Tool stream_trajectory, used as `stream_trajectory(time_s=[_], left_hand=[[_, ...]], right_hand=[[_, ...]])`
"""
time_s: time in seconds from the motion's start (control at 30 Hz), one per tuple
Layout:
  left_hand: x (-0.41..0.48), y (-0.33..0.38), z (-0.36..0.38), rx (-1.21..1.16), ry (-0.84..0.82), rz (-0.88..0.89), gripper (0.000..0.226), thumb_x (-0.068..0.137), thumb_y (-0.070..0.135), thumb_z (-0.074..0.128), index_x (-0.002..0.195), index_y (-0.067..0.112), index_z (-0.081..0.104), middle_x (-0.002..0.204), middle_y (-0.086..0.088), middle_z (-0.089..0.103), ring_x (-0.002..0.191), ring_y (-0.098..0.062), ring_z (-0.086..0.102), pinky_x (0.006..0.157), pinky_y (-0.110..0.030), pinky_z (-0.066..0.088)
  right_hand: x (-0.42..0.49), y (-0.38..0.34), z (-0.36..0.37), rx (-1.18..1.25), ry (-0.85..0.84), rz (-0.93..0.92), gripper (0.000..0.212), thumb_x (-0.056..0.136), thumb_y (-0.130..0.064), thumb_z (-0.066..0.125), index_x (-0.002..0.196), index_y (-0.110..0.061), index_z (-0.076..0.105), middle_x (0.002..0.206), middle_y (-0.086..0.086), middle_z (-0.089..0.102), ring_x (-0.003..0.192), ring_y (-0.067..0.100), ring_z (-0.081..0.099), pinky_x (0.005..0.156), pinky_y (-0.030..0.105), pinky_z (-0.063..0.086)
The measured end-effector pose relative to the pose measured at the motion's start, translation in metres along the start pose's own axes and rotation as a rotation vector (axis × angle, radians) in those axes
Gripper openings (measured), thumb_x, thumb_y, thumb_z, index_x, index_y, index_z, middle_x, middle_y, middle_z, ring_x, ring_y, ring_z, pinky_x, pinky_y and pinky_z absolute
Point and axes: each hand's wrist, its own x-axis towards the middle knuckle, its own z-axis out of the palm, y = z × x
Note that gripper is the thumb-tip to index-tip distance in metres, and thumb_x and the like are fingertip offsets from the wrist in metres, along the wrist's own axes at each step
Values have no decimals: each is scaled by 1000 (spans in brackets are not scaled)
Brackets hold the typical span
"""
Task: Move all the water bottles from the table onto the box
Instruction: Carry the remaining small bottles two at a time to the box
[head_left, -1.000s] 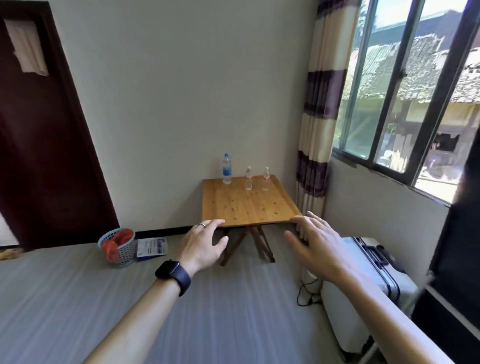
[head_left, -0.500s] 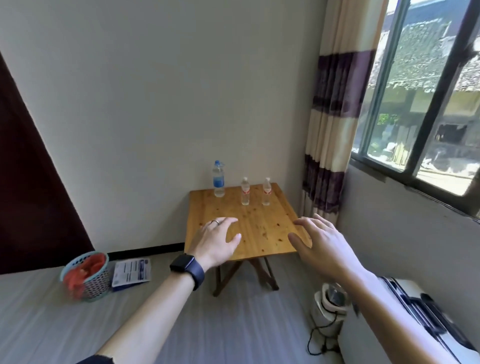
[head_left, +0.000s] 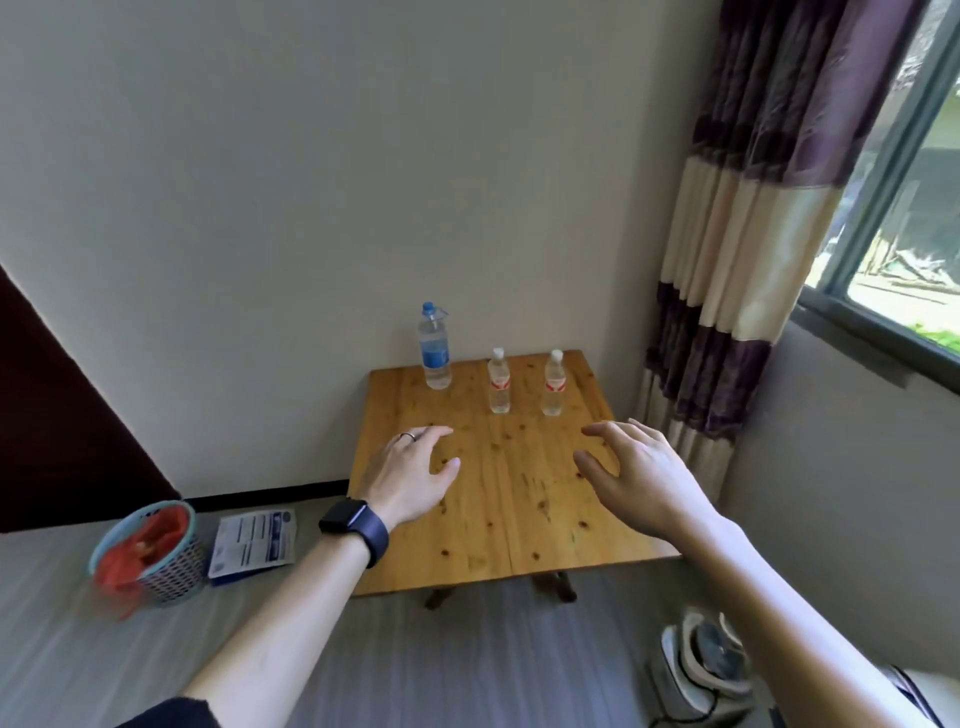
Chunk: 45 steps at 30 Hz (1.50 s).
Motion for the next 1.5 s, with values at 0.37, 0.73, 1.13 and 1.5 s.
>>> stream_trajectory(time_s=[0.37, 0.73, 1.13, 1.5], left_hand=[[219, -44, 63, 9, -157, 18, 47, 98, 46, 51, 142, 30, 47, 147, 0, 48, 132, -22, 47, 103, -40, 46], [401, -51, 124, -56, -235, -57, 50, 99, 41, 52, 146, 27, 42, 149, -3, 45, 134, -23, 46, 104, -38, 45], [558, -95, 239, -106, -160, -359, 83, 93, 50, 60, 158, 30, 12, 166, -6, -1, 151, -32, 15, 117, -48, 33], [578, -96, 273, -162, -228, -317, 21, 104, 33, 48, 121, 23, 43, 98, -1, 59, 73, -12, 57, 55, -25, 45]], right_hand=[[190, 59, 66, -16, -85, 104, 53, 98, -61, 41, 141, -31, 48, 145, -6, 52, 143, 22, 36, 113, 38, 37], [369, 129, 122, -7, -206, 162, 56, 98, -58, 42, 146, -29, 43, 150, -4, 45, 142, 24, 35, 110, 37, 38], [537, 216, 245, 235, -179, 318, 91, 88, -77, 43, 157, -31, 7, 166, 8, 6, 148, 35, 27, 109, 51, 41], [538, 233, 319, 438, -312, 464, 57, 96, -63, 45, 142, -33, 27, 119, 8, 58, 87, 29, 61, 64, 34, 44]])
